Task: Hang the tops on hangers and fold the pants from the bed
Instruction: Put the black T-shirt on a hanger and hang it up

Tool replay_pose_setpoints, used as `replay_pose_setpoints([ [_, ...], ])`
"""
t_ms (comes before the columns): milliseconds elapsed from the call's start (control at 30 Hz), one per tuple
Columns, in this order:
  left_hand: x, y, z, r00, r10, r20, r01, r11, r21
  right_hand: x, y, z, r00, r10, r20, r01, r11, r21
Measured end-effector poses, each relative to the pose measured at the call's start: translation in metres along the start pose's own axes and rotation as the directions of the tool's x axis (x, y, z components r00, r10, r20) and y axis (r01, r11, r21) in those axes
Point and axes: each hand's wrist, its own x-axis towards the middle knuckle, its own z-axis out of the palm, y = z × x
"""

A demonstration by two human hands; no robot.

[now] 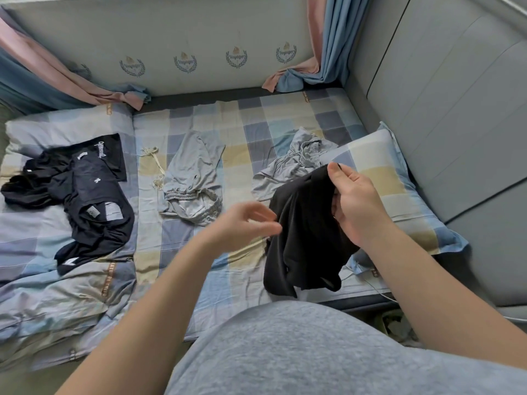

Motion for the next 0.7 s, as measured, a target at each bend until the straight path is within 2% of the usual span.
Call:
replay_pose_setpoints([
  [33, 0.001, -0.001, 0.012, 0.998, -0.002, 0.055, 0.002, 1.0, 0.0, -0.001, -0.003, 0.002, 1.0, -0.001, 0.022, 0.001, 0.999, 0.042],
  [100, 0.006, -0.006, 0.035, 0.998, 0.029, 0.052, -0.025, 0.997, -0.068, -0.003, -0.011, 0.007, 0.998, -0.021, 0.063, 0.015, 0.995, 0.104],
  [200, 0.011, -0.014, 0.05, 0.981, 0.1, -0.165, -0.103, 0.995, -0.01, -0.002, -0.022, 0.01, 0.997, -0.074, 0.038, 0.067, 0.985, 0.158],
  [300, 0.013, -0.021, 0.035, 0.924, 0.106, -0.366, -0.112, 0.994, 0.007, 0.001, -0.027, 0.006, 0.995, -0.065, -0.072, 0.076, 0.984, 0.158],
  [367, 0.011, -0.018, 0.018, 0.904, 0.082, -0.42, -0.117, 0.991, -0.058, 0.004, -0.023, 0.0, 0.987, -0.033, -0.155, 0.05, 0.993, 0.11],
  [467, 0.002, -0.002, -0.005, 0.89, -0.004, -0.455, -0.149, 0.942, -0.3, 0.003, -0.012, -0.007, 0.987, 0.028, -0.157, -0.024, 0.999, 0.028],
  [567, -0.004, 0.01, -0.017, 0.883, -0.1, -0.459, -0.135, 0.882, -0.452, -0.004, 0.004, -0.005, 0.992, 0.118, -0.038, -0.122, 0.986, -0.118],
  [633, -0.008, 0.018, -0.016, 0.885, -0.155, -0.439, -0.108, 0.849, -0.518, -0.012, 0.019, 0.002, 0.978, 0.166, 0.126, -0.133, 0.963, -0.236],
  [700, -0.012, 0.025, -0.011, 0.893, -0.173, -0.415, -0.11, 0.811, -0.575, -0.021, 0.038, 0.011, 0.931, 0.22, 0.293, -0.091, 0.914, -0.396],
])
